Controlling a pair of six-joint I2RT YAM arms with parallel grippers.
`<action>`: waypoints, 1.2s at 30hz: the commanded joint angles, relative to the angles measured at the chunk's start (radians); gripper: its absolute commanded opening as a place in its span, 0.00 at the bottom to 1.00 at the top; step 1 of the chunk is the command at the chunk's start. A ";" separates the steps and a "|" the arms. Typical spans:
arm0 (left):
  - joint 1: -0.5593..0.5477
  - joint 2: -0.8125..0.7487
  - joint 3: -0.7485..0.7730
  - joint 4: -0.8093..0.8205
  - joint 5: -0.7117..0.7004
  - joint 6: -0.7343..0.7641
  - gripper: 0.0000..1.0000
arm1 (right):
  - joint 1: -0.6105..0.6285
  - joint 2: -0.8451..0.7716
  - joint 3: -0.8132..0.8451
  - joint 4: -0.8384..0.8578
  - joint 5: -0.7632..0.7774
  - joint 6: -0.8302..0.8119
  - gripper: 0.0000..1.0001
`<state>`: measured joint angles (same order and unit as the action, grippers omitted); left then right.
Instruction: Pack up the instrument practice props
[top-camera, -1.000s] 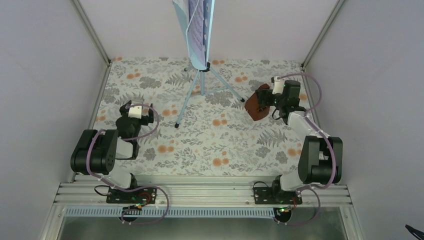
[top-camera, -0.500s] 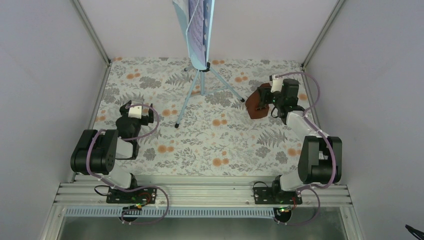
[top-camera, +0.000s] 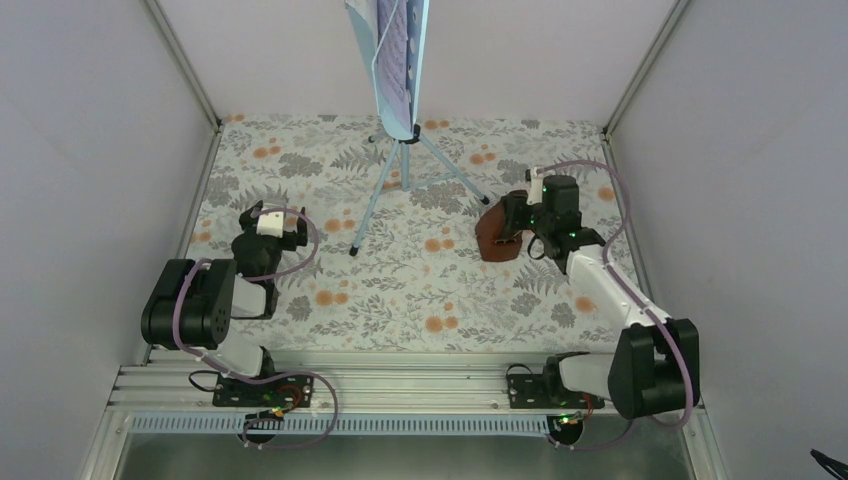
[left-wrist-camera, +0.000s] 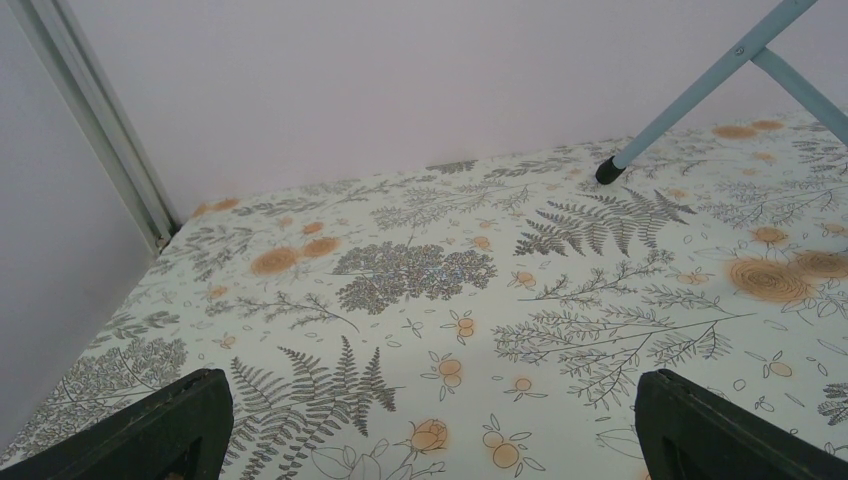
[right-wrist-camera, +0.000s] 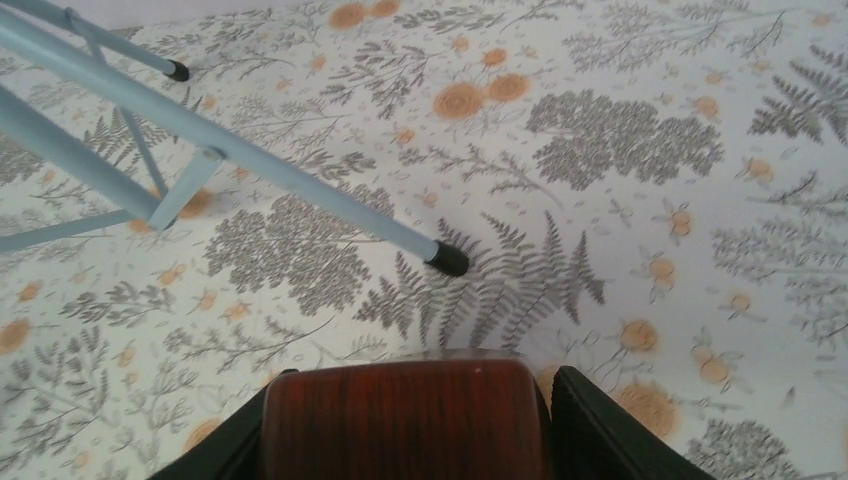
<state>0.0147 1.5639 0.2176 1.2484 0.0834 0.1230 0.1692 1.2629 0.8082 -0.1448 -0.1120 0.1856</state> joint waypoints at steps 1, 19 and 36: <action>-0.001 -0.008 0.003 0.049 0.021 0.007 1.00 | 0.084 -0.046 -0.033 -0.048 0.011 0.127 0.36; -0.001 -0.007 0.003 0.049 0.022 0.006 1.00 | 0.655 0.056 0.095 -0.120 0.336 0.375 0.38; -0.015 -0.295 0.093 -0.323 -0.226 -0.119 1.00 | 0.651 -0.102 0.277 -0.207 0.224 0.258 1.00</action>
<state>0.0036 1.4384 0.2348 1.1172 -0.0429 0.0929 0.8307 1.2701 1.0222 -0.3218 0.1200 0.4942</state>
